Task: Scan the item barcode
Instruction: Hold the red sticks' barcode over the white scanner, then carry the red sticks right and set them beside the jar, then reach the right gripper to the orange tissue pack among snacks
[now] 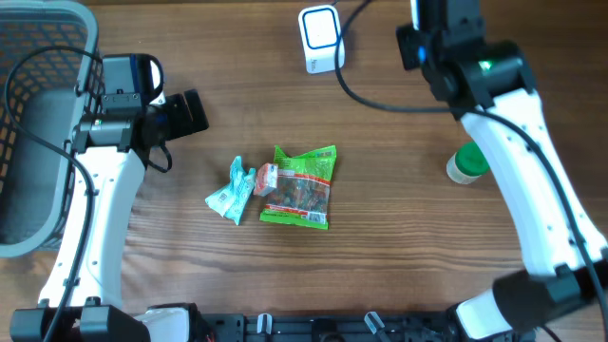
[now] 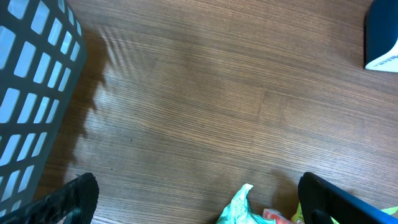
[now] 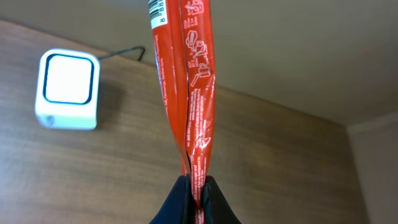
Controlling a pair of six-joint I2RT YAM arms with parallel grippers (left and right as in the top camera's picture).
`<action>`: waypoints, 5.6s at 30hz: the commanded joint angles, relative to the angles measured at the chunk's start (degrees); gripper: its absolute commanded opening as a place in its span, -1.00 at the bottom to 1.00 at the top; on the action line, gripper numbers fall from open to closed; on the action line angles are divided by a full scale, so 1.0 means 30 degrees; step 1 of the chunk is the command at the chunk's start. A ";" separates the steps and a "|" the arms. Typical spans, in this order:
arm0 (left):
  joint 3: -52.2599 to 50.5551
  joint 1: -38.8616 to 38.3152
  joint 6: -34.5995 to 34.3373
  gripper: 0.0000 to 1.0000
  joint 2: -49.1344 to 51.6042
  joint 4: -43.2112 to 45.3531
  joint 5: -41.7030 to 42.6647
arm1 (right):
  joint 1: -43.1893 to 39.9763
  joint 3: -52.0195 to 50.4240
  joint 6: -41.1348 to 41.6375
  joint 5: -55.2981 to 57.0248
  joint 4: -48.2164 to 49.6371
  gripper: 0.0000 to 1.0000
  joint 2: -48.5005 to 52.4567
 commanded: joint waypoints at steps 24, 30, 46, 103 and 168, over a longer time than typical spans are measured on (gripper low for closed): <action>0.0335 0.0066 0.0240 1.00 -0.0131 0.0058 -0.0117 | 0.4495 0.0423 -1.0098 1.3697 1.3653 -0.91 1.3049; 0.0335 0.0066 0.0240 1.00 -0.0131 0.0058 -0.0117 | 0.4830 0.0423 -1.3784 1.4171 1.5875 -0.91 1.4666; 0.0335 0.0066 0.0240 1.00 -0.0131 0.0058 -0.0117 | 0.5005 0.0423 -1.4192 1.5183 1.7282 -0.92 1.4673; 0.0335 0.0066 0.0240 1.00 -0.0131 0.0058 -0.0117 | -0.3169 -1.4571 0.9122 0.3402 -0.0080 -0.92 0.2820; 0.0335 0.0066 0.0240 1.00 -0.0131 0.0058 -0.0117 | 0.8429 -0.9850 1.4899 -1.0717 0.7665 0.01 0.4721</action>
